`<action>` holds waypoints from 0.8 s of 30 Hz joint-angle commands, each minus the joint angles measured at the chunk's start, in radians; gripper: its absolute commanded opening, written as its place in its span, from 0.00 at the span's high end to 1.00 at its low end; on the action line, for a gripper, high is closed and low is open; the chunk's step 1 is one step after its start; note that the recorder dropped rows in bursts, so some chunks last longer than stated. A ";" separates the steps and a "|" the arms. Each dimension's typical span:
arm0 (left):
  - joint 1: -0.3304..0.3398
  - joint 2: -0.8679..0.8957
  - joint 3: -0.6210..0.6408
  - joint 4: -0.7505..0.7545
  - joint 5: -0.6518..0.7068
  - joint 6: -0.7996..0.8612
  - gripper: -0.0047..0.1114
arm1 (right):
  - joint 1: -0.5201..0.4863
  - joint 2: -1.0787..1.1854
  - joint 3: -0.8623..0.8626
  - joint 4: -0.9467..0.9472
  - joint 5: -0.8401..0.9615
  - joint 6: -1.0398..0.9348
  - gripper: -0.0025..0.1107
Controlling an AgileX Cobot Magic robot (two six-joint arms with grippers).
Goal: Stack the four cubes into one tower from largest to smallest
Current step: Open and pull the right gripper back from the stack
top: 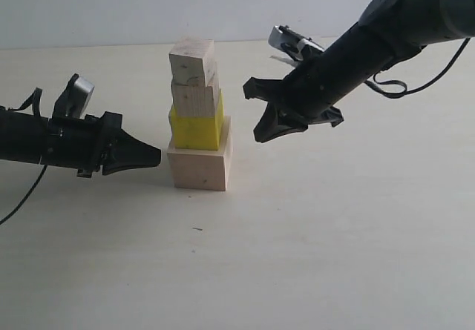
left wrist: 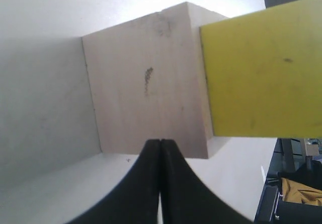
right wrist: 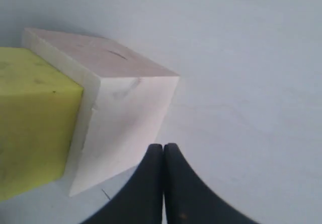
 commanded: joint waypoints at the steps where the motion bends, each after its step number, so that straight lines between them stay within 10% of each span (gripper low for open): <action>1: -0.001 -0.001 0.000 -0.010 0.016 0.006 0.96 | -0.003 0.023 -0.002 0.142 0.027 -0.088 0.98; 24: -0.001 -0.001 0.000 -0.022 0.023 0.015 0.96 | -0.003 0.049 -0.002 0.273 0.061 -0.198 0.98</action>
